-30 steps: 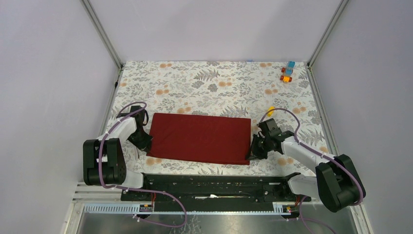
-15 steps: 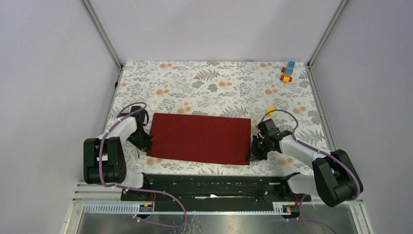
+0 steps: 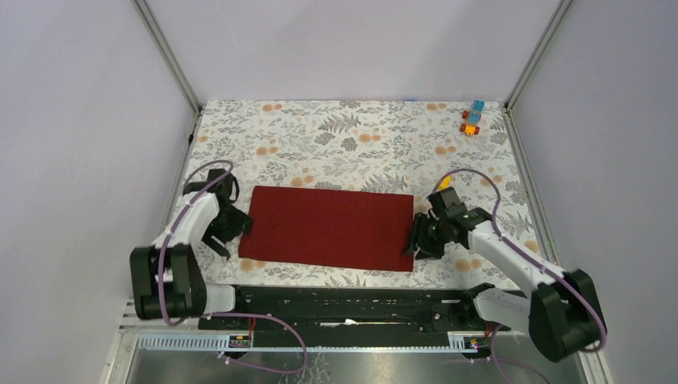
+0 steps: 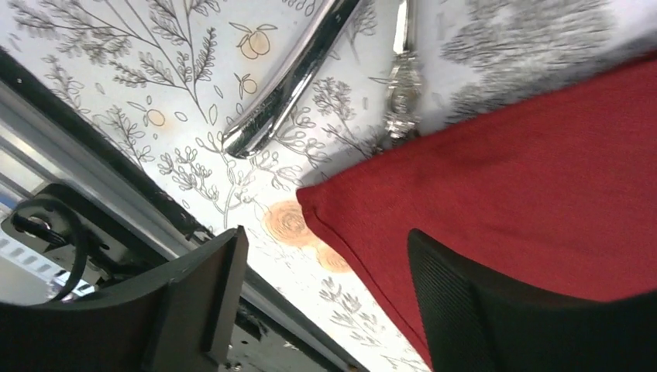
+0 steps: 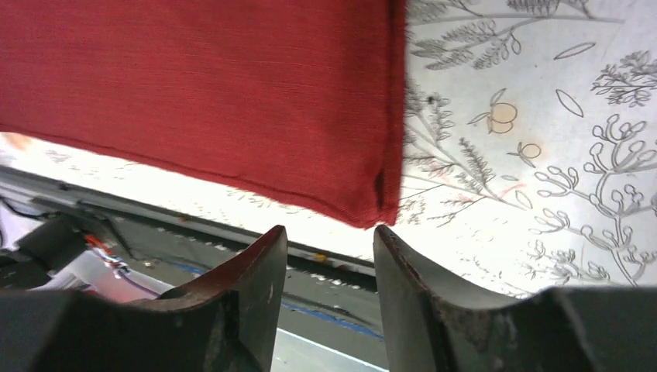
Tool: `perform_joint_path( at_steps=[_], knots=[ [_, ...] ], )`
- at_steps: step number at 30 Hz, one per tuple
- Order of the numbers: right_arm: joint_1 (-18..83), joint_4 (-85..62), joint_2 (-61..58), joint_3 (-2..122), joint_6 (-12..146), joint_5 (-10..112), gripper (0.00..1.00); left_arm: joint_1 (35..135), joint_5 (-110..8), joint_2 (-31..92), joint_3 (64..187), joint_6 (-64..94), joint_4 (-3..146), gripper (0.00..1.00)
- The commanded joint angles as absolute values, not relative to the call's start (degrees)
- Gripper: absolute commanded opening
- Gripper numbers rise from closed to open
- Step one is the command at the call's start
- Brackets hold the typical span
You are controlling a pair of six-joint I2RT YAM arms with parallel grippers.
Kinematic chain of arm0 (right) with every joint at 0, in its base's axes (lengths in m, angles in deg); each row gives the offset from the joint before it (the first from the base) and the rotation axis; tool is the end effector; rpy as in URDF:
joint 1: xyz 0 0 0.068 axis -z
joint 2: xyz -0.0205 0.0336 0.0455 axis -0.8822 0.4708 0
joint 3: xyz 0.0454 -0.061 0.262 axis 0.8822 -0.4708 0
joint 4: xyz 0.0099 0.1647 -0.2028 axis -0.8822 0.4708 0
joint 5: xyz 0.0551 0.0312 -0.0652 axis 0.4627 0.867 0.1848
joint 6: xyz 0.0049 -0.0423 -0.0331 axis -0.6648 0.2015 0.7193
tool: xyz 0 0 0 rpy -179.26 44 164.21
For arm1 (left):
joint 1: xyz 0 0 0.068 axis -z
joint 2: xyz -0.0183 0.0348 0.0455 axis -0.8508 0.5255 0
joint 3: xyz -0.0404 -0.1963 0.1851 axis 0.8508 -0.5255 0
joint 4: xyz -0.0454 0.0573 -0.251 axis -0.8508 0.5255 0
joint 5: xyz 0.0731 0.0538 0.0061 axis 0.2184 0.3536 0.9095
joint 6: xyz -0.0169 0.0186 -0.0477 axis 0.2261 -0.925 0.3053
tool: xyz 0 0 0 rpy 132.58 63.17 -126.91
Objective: Fold the napkin into a case and place the utensils inside
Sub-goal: Smooth out the rectangle-folded napkin at the center of the board.
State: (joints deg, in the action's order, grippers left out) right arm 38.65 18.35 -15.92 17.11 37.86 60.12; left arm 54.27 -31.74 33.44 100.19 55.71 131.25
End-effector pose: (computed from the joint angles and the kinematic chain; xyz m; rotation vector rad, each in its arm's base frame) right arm 0.1790 0.0884 0.1707 0.2167 2.8179 0.6844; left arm 0.2062 0.0212 0.1865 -1.4406 2.6740 0.2560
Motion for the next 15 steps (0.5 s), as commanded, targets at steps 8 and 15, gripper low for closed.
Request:
perform_joint_path(
  at_steps=[8,15],
  knots=[
    [37.31,7.15,-15.35,22.05,36.61,70.55,0.69,53.68,-55.36,20.38,102.68,46.68,118.67,0.93],
    [37.81,1.04,-5.76,16.89,35.35,68.15,0.65,53.45,-58.77,28.00,94.78,44.31,109.00,0.97]
  ],
)
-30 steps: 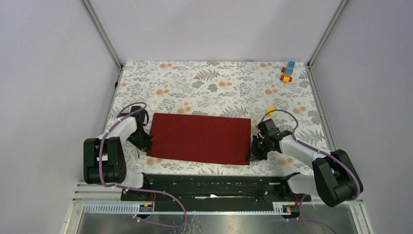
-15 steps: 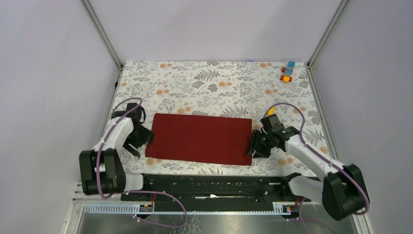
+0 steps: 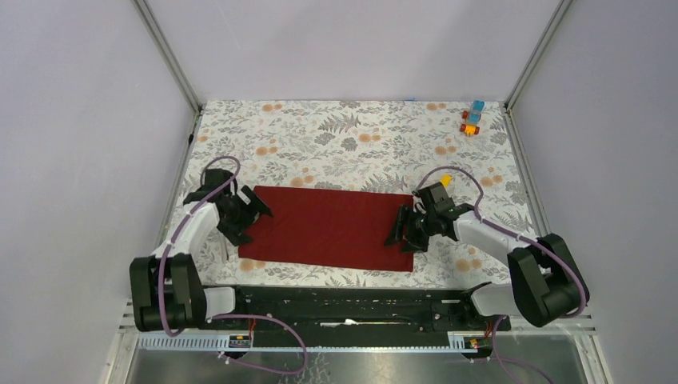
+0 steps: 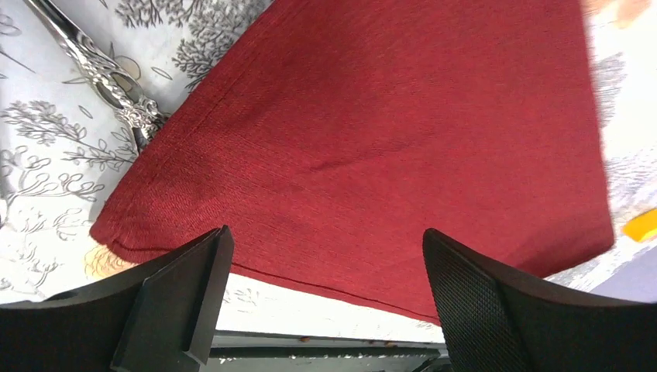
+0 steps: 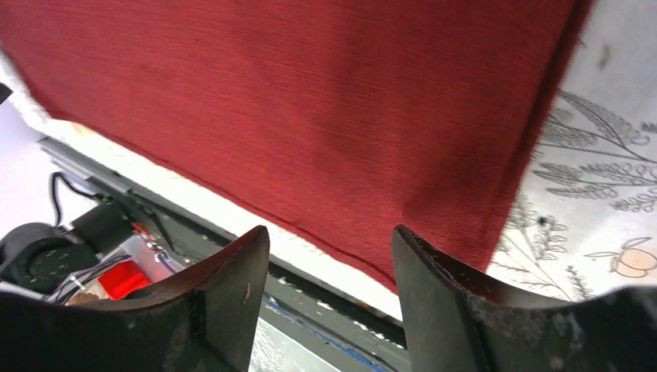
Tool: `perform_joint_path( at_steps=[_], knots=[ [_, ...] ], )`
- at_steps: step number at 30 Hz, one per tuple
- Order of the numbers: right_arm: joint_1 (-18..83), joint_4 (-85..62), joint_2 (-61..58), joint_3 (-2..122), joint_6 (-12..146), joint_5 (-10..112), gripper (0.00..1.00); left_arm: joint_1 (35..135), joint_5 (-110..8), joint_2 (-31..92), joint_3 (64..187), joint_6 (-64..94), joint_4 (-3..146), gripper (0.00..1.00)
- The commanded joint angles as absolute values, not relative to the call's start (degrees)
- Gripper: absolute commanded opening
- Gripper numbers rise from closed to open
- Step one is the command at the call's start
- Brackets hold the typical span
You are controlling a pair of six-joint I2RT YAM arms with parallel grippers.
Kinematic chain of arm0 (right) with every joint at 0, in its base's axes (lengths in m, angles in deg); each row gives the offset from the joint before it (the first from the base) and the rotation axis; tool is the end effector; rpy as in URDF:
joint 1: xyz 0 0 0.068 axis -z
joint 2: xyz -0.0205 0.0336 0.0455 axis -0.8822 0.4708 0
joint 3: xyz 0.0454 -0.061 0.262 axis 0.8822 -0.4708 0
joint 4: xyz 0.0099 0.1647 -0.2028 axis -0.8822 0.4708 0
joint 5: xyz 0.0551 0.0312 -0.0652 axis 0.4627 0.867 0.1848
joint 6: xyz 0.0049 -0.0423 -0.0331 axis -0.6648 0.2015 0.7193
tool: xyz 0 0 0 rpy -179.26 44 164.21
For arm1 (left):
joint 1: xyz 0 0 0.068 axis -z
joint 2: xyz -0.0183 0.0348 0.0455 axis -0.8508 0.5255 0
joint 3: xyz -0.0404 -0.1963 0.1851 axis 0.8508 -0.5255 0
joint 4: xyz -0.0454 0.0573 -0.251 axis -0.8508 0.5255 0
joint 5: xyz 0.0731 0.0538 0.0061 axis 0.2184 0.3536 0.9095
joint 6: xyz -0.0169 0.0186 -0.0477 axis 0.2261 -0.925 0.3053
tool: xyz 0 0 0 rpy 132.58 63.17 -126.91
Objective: Fold the napkin into a case and place the utensils inside
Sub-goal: Smooth out the rectangle-folded napkin at the center of the board, then pick up the rectangle-folded napkin from the center of the board.
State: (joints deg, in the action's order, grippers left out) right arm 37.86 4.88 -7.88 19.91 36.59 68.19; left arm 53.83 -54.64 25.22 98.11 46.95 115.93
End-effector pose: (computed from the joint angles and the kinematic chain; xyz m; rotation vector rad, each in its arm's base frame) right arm 0.2110 0.1108 0.1706 0.1286 2.7087 0.9370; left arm 0.2172 0.0095 0.2105 -1.0935 2.5855 -0.4627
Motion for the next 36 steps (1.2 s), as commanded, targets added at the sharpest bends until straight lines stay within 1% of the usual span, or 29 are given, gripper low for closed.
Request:
perform_joint_path(
  at_steps=[1,4,7,9,11,13,14,15,18,21,23,26,28,30,31,33,34,36],
  knots=[
    [38.41,2.00,-5.74,16.25,35.47,65.79,0.65,53.46,-58.23,28.30,92.81,44.35,107.57,0.98],
    [42.18,4.16,-5.56,13.95,35.30,59.76,0.67,53.38,-59.52,28.22,88.35,45.31,102.99,0.99],
    [48.24,6.20,-2.76,13.93,36.41,57.62,0.67,53.44,-61.91,28.26,85.99,46.23,99.45,0.99],
    [50.01,6.89,-1.94,15.16,36.92,55.67,0.66,53.47,-62.98,28.37,85.43,46.29,98.45,0.99],
    [50.13,7.71,-2.16,17.20,38.23,53.57,0.66,53.59,-64.72,28.11,86.37,45.80,100.30,0.99],
    [49.55,10.58,-4.19,20.51,42.18,52.34,0.66,55.38,-62.87,24.27,89.29,45.01,104.42,0.99],
    [48.89,11.78,-6.04,21.71,43.49,52.81,0.69,56.47,-60.63,21.36,90.98,44.52,106.23,0.99],
    [47.80,12.82,-7.55,22.82,44.23,53.53,0.74,56.83,-59.69,18.66,92.14,43.96,107.13,0.99],
    [43.70,18.32,-7.57,26.13,45.75,58.44,0.76,56.81,-60.79,15.12,93.91,43.62,108.66,0.99],
    [41.81,17.27,-8.37,23.06,43.15,63.85,0.76,56.80,-61.68,18.03,92.71,45.20,108.45,0.99],
    [41.87,15.80,-9.30,20.40,41.39,63.93,0.76,56.80,-62.10,21.35,91.14,46.11,106.80,0.99],
    [42.43,16.05,-7.54,18.48,39.62,59.86,0.75,56.55,-59.32,25.11,88.97,47.05,105.05,0.99],
    [43.41,18.37,-6.24,17.74,37.21,53.81,0.74,56.50,-57.04,27.07,87.51,47.27,103.62,0.99],
    [43.66,21.22,-7.50,18.00,34.88,47.73,0.73,56.61,-55.47,28.48,88.78,46.89,105.12,0.99],
    [43.34,21.70,-8.84,18.75,35.07,47.01,0.74,57.14,-54.38,27.75,90.18,46.50,106.05,0.99],
    [42.27,21.54,-11.81,22.19,37.83,48.65,0.84,57.94,-50.68,23.46,93.53,45.60,108.24,0.99],
    [41.97,19.99,-12.94,24.00,40.18,51.82,0.89,57.95,-50.76,20.91,94.91,44.96,107.89,0.99],
    [41.89,13.98,-13.14,27.12,43.62,58.18,0.94,57.97,-54.61,18.23,96.87,43.77,103.98,0.99]
  ],
)
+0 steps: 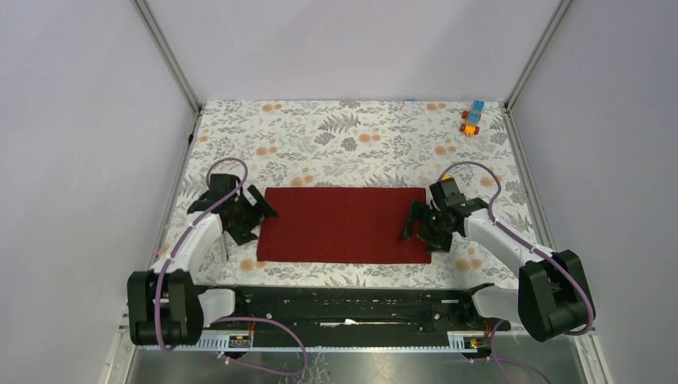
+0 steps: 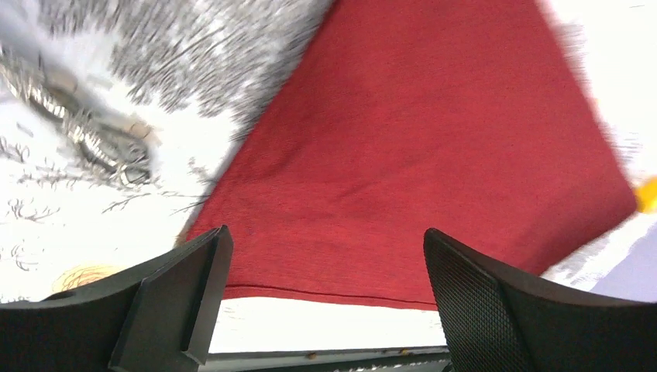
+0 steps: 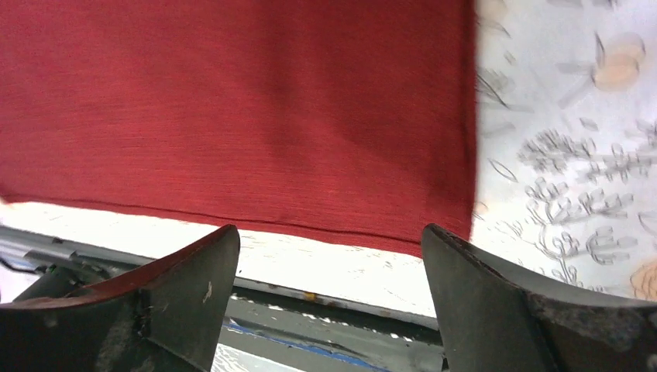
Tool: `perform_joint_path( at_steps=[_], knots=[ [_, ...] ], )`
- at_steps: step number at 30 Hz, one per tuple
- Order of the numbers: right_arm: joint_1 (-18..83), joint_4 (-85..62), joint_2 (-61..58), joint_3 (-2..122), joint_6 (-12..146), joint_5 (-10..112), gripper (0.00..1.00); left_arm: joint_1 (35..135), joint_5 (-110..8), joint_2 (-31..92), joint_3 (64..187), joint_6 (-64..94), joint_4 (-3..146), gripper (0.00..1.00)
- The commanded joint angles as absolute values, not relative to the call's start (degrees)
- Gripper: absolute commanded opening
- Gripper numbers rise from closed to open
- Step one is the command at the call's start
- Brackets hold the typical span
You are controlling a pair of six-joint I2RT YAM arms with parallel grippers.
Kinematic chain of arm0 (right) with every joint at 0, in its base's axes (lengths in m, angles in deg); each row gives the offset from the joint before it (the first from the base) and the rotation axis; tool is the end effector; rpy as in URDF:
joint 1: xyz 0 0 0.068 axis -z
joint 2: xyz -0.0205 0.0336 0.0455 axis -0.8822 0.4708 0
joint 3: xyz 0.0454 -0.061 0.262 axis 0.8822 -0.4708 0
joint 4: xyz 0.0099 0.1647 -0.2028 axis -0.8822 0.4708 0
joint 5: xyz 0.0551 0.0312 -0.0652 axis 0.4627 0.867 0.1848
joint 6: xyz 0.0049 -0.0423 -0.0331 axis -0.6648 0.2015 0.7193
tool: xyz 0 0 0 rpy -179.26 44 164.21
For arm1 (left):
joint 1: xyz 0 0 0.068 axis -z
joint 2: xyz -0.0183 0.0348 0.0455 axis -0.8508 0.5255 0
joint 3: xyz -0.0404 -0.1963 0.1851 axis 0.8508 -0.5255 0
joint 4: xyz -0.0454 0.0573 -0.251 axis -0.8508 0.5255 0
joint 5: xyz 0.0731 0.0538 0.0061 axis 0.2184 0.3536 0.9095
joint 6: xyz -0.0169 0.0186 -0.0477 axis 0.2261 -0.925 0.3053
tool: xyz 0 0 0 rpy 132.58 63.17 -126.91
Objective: Fold the napkin into a case and place the utensils inside
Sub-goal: Pick up the rectangle-folded napkin from the center of the board.
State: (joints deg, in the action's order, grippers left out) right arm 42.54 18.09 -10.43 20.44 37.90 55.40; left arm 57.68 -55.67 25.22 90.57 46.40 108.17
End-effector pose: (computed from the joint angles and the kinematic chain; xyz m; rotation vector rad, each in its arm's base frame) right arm 0.2018 0.0791 0.1684 0.3433 2.8087 0.5455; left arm 0.2090 -0.0058 0.1788 -0.9903 2.6334 -0.5017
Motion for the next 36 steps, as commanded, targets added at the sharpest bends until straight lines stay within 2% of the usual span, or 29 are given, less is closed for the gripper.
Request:
perform_joint_path(
  at_steps=[1,6,11,16,21,26,31,34,36],
  knots=[
    [41.93,11.33,-11.53,29.14,45.08,60.75,0.96,57.95,-57.17,18.84,97.72,44.06,100.93,0.99],
    [45.60,-0.68,5.98,41.30,46.89,73.28,0.96,57.95,-72.95,33.99,100.97,50.38,83.05,0.99],
    [50.35,-11.17,20.72,46.34,43.74,81.65,0.94,59.08,-69.95,48.24,107.85,48.34,75.38,0.99],
    [55.55,-16.90,26.64,44.69,42.74,85.04,0.93,56.86,-68.00,60.88,111.65,51.17,71.16,0.99],
    [64.71,-16.36,29.42,41.77,45.63,83.92,0.93,55.40,-60.22,61.76,108.69,50.24,75.61,0.99],
    [66.75,-10.02,30.99,45.72,50.69,82.93,0.93,53.60,-59.36,60.06,106.07,48.11,77.49,0.99],
    [65.88,5.87,25.01,51.14,56.11,70.42,0.95,53.83,-63.73,54.87,110.03,44.99,82.42,0.99],
    [60.16,13.17,14.00,52.20,55.84,59.87,0.97,54.25,-69.01,50.47,115.61,41.57,88.09,0.99],
    [56.12,20.43,10.40,52.61,52.82,50.55,0.95,54.83,-70.23,47.94,118.71,38.97,92.05,0.99]
  ],
)
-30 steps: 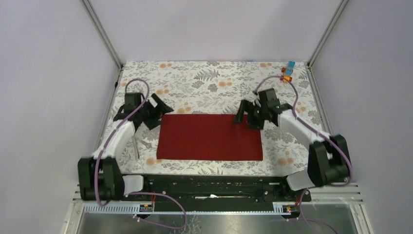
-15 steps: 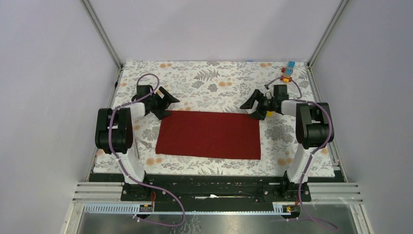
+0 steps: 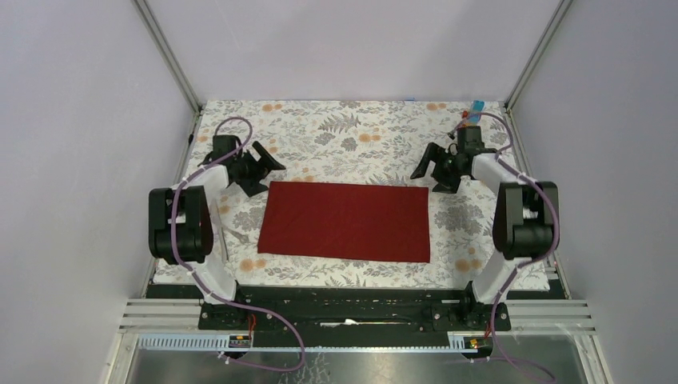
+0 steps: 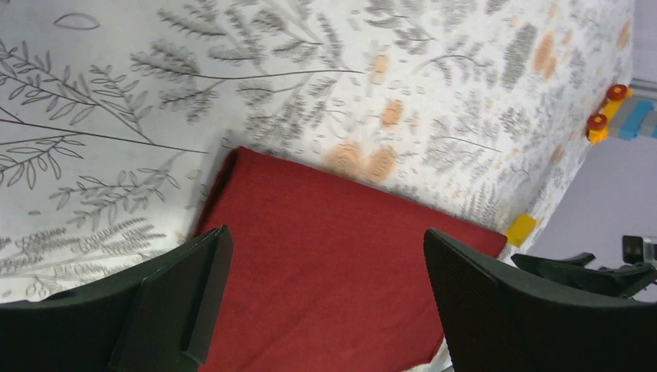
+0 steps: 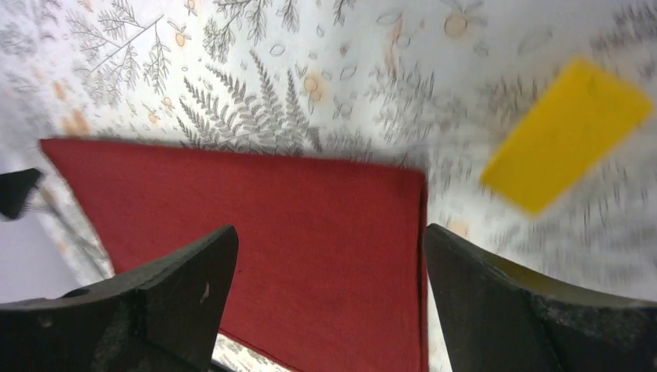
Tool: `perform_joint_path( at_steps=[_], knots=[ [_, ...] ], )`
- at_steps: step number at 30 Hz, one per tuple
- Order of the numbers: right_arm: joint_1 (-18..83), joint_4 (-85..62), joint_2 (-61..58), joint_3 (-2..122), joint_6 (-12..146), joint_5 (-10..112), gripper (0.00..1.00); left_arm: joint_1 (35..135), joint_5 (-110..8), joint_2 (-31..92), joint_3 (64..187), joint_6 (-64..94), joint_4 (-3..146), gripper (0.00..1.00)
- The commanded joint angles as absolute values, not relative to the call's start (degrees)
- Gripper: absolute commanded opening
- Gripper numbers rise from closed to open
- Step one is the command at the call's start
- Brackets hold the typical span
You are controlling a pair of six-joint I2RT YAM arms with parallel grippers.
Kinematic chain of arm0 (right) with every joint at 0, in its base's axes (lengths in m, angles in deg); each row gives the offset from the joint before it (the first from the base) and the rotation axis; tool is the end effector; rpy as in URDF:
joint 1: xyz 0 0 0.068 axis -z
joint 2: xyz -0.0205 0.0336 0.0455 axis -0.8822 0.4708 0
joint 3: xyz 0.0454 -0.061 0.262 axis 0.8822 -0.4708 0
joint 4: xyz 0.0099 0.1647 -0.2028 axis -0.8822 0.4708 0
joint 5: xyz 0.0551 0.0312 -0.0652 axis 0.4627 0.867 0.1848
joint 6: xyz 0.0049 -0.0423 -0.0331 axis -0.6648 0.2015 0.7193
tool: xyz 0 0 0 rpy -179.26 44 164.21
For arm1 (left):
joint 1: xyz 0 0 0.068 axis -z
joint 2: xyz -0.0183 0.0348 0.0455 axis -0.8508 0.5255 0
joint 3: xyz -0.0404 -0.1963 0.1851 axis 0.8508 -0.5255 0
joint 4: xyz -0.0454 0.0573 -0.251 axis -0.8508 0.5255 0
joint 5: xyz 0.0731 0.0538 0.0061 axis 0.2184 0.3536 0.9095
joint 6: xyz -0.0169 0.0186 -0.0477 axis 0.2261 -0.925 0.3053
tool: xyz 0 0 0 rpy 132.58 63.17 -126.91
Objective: Fold the napkin into a case and place the utensils inside
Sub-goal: Pick up the rectangle-folded napkin from the center of the board.
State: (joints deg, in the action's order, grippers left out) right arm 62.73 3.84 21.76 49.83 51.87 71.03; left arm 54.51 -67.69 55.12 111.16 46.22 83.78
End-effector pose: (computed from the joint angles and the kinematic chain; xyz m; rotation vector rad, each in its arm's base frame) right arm 0.3752 0.0114 0.1740 0.3040 2.5180 0.7672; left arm 0.3516 0.0081 0.1701 -0.8340 2.4112 -0.8222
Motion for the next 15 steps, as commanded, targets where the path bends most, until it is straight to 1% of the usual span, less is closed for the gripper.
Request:
perform_joint_path(
  at_steps=[1,3,5,7,8,12,15],
  knots=[
    [54.68,23.13,9.12,51.84,50.85,47.37,0.94,55.41,-70.76,46.51,119.84,37.69,93.58,0.99],
    [52.89,26.82,7.77,49.52,49.20,46.21,0.95,57.24,-70.68,43.54,120.80,34.88,95.45,0.99],
    [52.67,28.90,7.91,47.55,50.38,49.58,0.93,59.87,-69.85,40.83,120.52,33.30,96.57,0.99],
    [52.62,30.03,9.45,46.50,52.60,51.64,0.85,62.99,-69.37,38.51,119.32,33.23,96.46,0.99],
    [52.57,30.87,10.22,46.66,53.82,52.41,0.83,64.70,-69.65,37.51,118.58,33.47,96.33,0.99],
    [52.24,29.24,11.31,45.91,56.40,52.89,0.77,72.12,-71.19,32.89,115.26,33.95,95.58,0.99],
    [51.09,29.70,14.62,47.00,56.93,52.26,0.73,74.04,-71.44,29.24,112.92,33.55,95.64,0.99]
  ],
)
